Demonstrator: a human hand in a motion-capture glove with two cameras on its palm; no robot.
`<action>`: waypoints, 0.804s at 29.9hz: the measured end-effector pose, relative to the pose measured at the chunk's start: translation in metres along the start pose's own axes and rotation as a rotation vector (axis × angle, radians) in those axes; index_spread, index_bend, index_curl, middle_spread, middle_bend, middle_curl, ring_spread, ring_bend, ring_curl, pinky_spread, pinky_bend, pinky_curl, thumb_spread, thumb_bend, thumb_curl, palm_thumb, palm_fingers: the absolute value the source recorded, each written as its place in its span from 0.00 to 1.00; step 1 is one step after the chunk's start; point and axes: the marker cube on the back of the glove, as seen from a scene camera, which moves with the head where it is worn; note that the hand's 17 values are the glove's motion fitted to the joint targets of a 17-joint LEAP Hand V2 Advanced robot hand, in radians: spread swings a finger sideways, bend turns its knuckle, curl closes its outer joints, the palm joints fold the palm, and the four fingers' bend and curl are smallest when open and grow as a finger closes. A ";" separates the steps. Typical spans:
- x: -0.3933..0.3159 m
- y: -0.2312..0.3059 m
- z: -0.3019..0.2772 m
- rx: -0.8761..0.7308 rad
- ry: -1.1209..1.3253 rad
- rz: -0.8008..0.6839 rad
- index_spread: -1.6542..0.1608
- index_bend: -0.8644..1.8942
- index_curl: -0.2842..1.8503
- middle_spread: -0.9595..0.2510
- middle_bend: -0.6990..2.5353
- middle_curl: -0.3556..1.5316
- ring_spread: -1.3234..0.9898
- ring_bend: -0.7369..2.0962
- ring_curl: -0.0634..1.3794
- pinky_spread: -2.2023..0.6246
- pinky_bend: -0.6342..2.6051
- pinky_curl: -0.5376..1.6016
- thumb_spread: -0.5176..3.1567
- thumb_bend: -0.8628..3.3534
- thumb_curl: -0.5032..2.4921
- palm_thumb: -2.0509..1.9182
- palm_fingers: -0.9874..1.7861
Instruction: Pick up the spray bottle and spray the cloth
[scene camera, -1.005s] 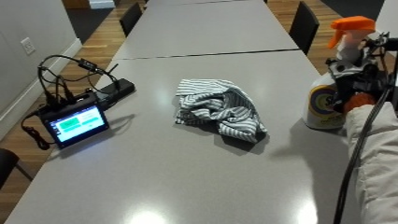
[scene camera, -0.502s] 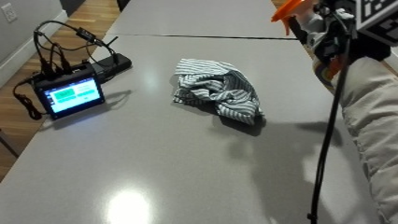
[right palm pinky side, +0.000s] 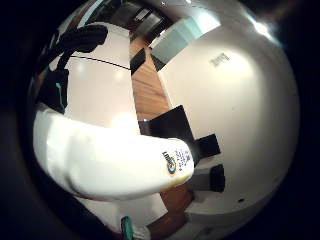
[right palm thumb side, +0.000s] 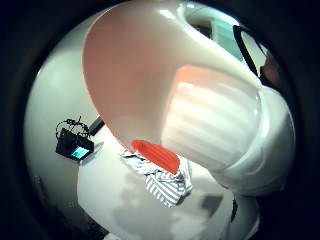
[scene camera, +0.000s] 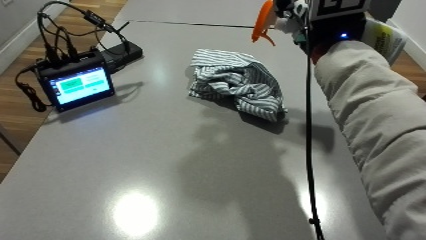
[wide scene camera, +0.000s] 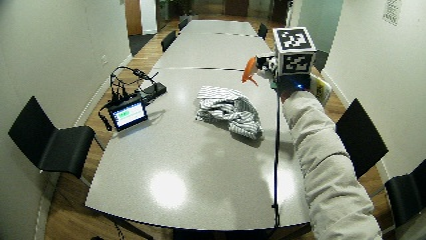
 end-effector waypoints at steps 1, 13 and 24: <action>-0.004 -0.001 -0.001 -0.005 0.001 -0.005 0.77 0.38 0.39 0.70 0.33 0.48 0.50 0.42 0.40 0.71 0.30 0.48 0.25 0.20 0.39 0.82 0.76; -0.019 -0.002 0.004 -0.083 0.059 -0.035 0.77 0.38 0.40 0.69 0.33 0.49 0.50 0.41 0.40 0.70 0.30 0.49 0.24 0.20 0.40 0.82 0.77; -0.025 -0.004 -0.003 -0.130 -0.128 0.003 0.77 0.38 0.40 0.69 0.32 0.49 0.49 0.41 0.41 0.70 0.30 0.49 0.24 0.20 0.40 0.81 0.77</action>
